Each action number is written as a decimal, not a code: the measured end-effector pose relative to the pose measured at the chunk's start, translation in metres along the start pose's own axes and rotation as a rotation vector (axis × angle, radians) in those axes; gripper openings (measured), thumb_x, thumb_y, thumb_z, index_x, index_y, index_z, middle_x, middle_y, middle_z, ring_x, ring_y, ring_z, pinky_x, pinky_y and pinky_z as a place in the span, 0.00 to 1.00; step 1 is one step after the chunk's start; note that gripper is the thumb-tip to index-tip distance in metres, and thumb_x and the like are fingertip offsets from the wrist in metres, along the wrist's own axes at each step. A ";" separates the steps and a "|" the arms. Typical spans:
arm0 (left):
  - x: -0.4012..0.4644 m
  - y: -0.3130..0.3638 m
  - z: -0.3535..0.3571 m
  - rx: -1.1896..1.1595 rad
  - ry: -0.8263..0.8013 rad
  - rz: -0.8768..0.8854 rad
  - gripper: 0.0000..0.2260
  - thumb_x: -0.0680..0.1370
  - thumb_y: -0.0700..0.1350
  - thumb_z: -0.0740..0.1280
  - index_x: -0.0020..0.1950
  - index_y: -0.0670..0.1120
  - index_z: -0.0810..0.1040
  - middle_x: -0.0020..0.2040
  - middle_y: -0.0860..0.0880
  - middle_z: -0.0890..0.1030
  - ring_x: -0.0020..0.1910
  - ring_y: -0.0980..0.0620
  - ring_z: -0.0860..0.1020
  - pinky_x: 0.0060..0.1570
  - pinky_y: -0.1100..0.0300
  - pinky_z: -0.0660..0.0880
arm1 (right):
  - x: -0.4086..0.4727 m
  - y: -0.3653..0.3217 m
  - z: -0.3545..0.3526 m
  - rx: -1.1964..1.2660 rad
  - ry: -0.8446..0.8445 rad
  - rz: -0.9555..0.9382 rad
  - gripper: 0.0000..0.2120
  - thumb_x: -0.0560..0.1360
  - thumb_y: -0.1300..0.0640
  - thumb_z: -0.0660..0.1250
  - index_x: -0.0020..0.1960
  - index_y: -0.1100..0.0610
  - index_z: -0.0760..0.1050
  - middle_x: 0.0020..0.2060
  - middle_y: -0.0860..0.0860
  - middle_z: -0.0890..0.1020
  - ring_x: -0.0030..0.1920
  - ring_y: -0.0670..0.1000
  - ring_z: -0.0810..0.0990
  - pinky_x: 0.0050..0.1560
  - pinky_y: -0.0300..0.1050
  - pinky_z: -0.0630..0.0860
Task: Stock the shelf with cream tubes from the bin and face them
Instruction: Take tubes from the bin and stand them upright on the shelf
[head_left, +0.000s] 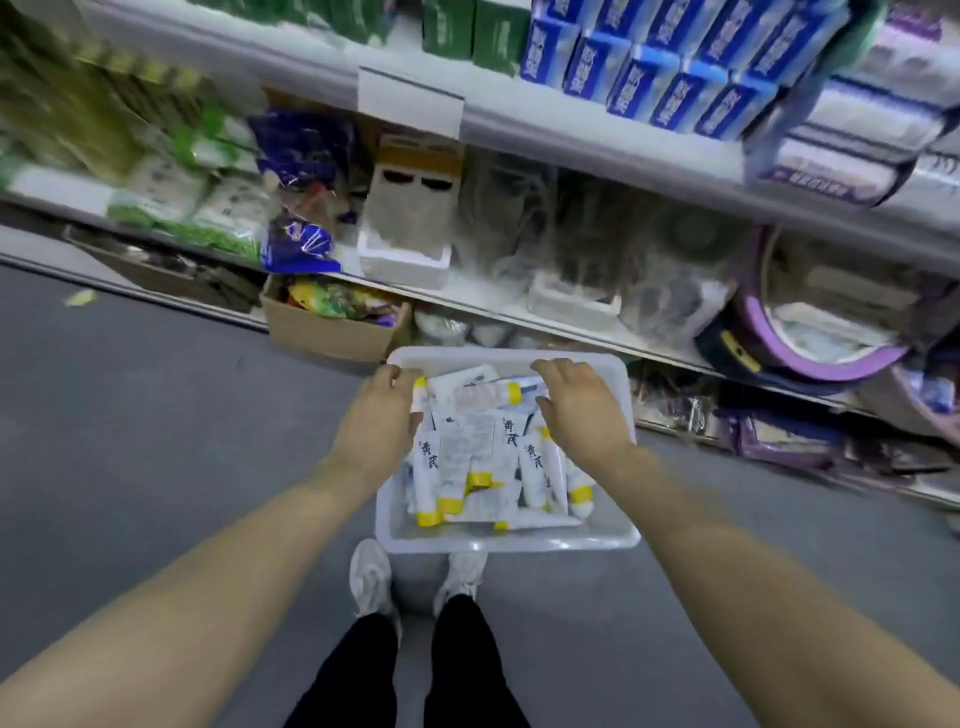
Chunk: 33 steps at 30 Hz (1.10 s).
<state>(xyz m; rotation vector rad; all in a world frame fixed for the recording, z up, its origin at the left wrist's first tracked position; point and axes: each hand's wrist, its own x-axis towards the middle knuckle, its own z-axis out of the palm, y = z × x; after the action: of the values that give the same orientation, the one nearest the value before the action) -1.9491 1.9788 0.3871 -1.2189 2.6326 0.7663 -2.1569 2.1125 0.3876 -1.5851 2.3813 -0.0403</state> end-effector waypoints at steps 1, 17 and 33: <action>-0.002 -0.005 0.018 -0.012 -0.048 0.000 0.23 0.76 0.41 0.68 0.70 0.44 0.68 0.64 0.42 0.70 0.59 0.39 0.73 0.53 0.49 0.71 | 0.000 0.001 0.017 0.018 -0.034 0.022 0.22 0.74 0.64 0.65 0.68 0.59 0.70 0.60 0.57 0.76 0.58 0.61 0.74 0.54 0.54 0.72; 0.020 -0.040 0.185 -0.016 -0.201 -0.029 0.17 0.75 0.45 0.68 0.62 0.40 0.75 0.58 0.41 0.72 0.55 0.39 0.72 0.58 0.47 0.71 | 0.092 0.013 0.185 -0.002 -0.306 -0.040 0.28 0.78 0.66 0.61 0.75 0.57 0.59 0.74 0.55 0.63 0.73 0.56 0.61 0.71 0.50 0.62; 0.033 0.017 0.204 -0.011 -0.255 -0.340 0.23 0.74 0.34 0.63 0.68 0.41 0.61 0.61 0.40 0.68 0.57 0.43 0.69 0.59 0.55 0.67 | 0.062 0.016 0.165 0.007 -0.406 0.115 0.21 0.76 0.51 0.67 0.65 0.57 0.66 0.56 0.55 0.77 0.61 0.57 0.69 0.52 0.50 0.71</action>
<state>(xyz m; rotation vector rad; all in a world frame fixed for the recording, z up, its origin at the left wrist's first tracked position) -2.0007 2.0681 0.2068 -1.4150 2.1478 0.8113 -2.1527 2.0837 0.2130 -1.3016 2.1418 0.2702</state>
